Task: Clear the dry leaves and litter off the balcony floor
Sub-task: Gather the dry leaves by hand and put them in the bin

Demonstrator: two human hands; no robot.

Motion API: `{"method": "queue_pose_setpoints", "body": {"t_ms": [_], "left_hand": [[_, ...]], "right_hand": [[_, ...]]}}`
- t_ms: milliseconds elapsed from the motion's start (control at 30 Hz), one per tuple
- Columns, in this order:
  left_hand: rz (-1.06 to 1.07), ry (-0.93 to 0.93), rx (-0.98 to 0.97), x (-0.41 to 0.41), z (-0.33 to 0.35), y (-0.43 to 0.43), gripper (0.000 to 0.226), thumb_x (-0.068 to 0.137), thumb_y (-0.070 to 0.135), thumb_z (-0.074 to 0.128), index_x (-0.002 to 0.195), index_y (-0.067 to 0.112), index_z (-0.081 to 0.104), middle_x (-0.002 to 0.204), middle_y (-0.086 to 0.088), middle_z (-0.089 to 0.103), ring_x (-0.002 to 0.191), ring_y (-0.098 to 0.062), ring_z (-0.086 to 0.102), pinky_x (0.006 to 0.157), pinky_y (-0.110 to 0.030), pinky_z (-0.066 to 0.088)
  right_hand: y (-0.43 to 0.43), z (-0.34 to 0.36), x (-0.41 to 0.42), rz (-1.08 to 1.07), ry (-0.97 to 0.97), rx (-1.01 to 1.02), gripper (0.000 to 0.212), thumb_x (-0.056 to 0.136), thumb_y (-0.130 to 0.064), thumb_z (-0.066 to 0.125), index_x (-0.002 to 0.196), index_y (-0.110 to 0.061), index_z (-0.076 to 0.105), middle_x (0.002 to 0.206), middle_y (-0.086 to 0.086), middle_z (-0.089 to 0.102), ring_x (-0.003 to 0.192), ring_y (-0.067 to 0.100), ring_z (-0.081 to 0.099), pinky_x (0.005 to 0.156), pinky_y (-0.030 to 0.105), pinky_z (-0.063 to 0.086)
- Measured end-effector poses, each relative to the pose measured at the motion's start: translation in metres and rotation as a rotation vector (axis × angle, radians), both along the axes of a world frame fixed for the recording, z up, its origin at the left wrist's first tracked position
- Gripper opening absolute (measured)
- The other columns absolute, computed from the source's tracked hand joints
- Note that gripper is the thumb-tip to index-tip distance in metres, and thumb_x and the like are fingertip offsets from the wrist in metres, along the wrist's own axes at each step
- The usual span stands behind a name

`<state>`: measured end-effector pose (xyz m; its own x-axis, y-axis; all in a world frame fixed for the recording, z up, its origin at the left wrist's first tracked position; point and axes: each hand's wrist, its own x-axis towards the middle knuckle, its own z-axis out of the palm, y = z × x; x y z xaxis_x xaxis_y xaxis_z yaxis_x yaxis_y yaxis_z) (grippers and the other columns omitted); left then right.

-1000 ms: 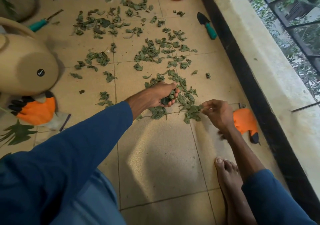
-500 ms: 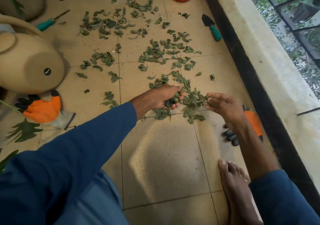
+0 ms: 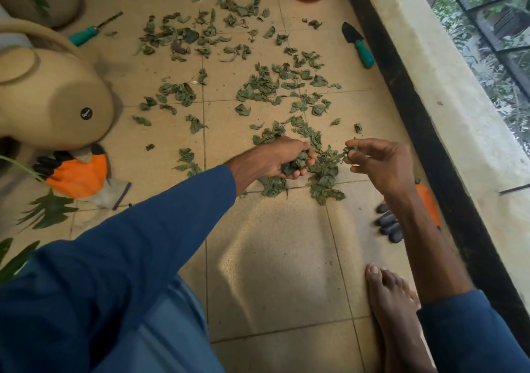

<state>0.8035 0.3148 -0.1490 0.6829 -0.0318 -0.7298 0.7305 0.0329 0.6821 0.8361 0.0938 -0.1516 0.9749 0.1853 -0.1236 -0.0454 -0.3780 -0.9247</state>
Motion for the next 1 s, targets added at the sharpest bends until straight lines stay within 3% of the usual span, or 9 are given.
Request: {"method": "queue_pose_setpoints", "body": {"t_ms": [200, 333, 400, 533, 633, 733, 800, 900, 1000], "left_hand": [[0.039, -0.010, 0.007, 0.003, 0.001, -0.003, 0.026, 0.109, 0.024, 0.048, 0.107, 0.010, 0.070, 0.082, -0.004, 0.071, 0.060, -0.012, 0.060, 0.052, -0.021, 0.048], [0.062, 0.019, 0.000, 0.000, 0.002, -0.004, 0.023, 0.108, 0.017, 0.048, 0.106, 0.007, 0.068, 0.101, -0.016, 0.075, 0.061, -0.016, 0.061, 0.049, -0.022, 0.050], [0.067, 0.042, -0.022, 0.000, 0.002, -0.004, 0.025, 0.109, 0.019, 0.043, 0.107, 0.006, 0.065, 0.100, -0.019, 0.074, 0.059, -0.017, 0.062, 0.046, -0.023, 0.049], [0.025, 0.107, -0.201, -0.001, 0.001, 0.003, 0.041, 0.111, 0.027, 0.037, 0.129, 0.001, 0.064, 0.112, -0.021, 0.074, 0.062, -0.017, 0.065, 0.048, -0.023, 0.051], [-0.012, 0.144, -0.377, -0.006, 0.004, 0.006, 0.049, 0.110, 0.040, 0.034, 0.109, 0.007, 0.070, 0.115, -0.018, 0.072, 0.071, -0.020, 0.067, 0.051, -0.024, 0.053], [0.003, 0.150, -0.470, -0.008, 0.010, 0.005, 0.054, 0.110, 0.045, 0.032, 0.103, 0.007, 0.069, 0.105, -0.016, 0.072, 0.075, -0.021, 0.067, 0.053, -0.024, 0.054], [0.031, 0.138, -0.452, -0.009, 0.016, 0.005, 0.052, 0.110, 0.045, 0.033, 0.111, 0.004, 0.065, 0.096, -0.016, 0.073, 0.075, -0.022, 0.067, 0.053, -0.024, 0.055], [0.086, 0.133, -0.420, -0.009, 0.020, 0.004, 0.052, 0.108, 0.046, 0.037, 0.104, 0.000, 0.061, 0.080, -0.016, 0.072, 0.071, -0.025, 0.067, 0.052, -0.025, 0.055], [0.118, 0.111, -0.392, -0.007, 0.021, 0.000, 0.044, 0.108, 0.043, 0.041, 0.100, 0.006, 0.062, 0.071, -0.009, 0.065, 0.061, -0.019, 0.065, 0.051, -0.027, 0.057]], "right_hand": [[0.007, 0.016, -0.012, 0.047, 0.003, 0.028, 0.020, 0.089, -0.003, 0.074, 0.108, -0.011, 0.077, 0.084, 0.011, 0.077, 0.080, 0.029, 0.075, 0.073, 0.043, 0.064], [0.024, 0.037, -0.023, 0.101, 0.076, 0.132, 0.023, 0.090, -0.002, 0.072, 0.111, -0.010, 0.075, 0.085, 0.011, 0.078, 0.080, 0.022, 0.075, 0.073, 0.037, 0.064], [0.031, 0.048, -0.025, 0.147, 0.101, 0.184, 0.024, 0.090, -0.001, 0.072, 0.112, -0.010, 0.075, 0.090, 0.012, 0.078, 0.081, 0.022, 0.075, 0.074, 0.034, 0.063], [0.042, 0.065, -0.025, 0.211, 0.156, 0.301, 0.026, 0.088, -0.001, 0.072, 0.114, -0.009, 0.074, 0.099, 0.017, 0.077, 0.084, 0.023, 0.073, 0.075, 0.032, 0.062], [0.049, 0.069, -0.023, 0.226, 0.190, 0.355, 0.026, 0.088, -0.004, 0.073, 0.114, -0.010, 0.074, 0.103, 0.019, 0.076, 0.085, 0.024, 0.071, 0.079, 0.035, 0.062], [0.054, 0.062, -0.024, 0.221, 0.148, 0.261, 0.025, 0.089, -0.004, 0.072, 0.113, -0.010, 0.074, 0.095, 0.015, 0.077, 0.077, 0.020, 0.071, 0.073, 0.031, 0.062], [0.057, 0.053, -0.025, 0.205, 0.057, 0.138, 0.024, 0.091, -0.002, 0.071, 0.112, -0.011, 0.073, 0.086, 0.012, 0.077, 0.069, 0.017, 0.071, 0.062, 0.028, 0.059], [0.063, 0.037, -0.025, 0.136, -0.089, -0.028, 0.026, 0.089, -0.005, 0.076, 0.112, -0.016, 0.071, 0.078, 0.004, 0.076, 0.062, 0.012, 0.072, 0.054, 0.026, 0.056], [0.073, 0.028, -0.029, 0.099, -0.193, -0.178, 0.023, 0.084, -0.006, 0.080, 0.103, -0.017, 0.071, 0.079, -0.006, 0.075, 0.063, -0.001, 0.070, 0.057, 0.017, 0.057]]}}
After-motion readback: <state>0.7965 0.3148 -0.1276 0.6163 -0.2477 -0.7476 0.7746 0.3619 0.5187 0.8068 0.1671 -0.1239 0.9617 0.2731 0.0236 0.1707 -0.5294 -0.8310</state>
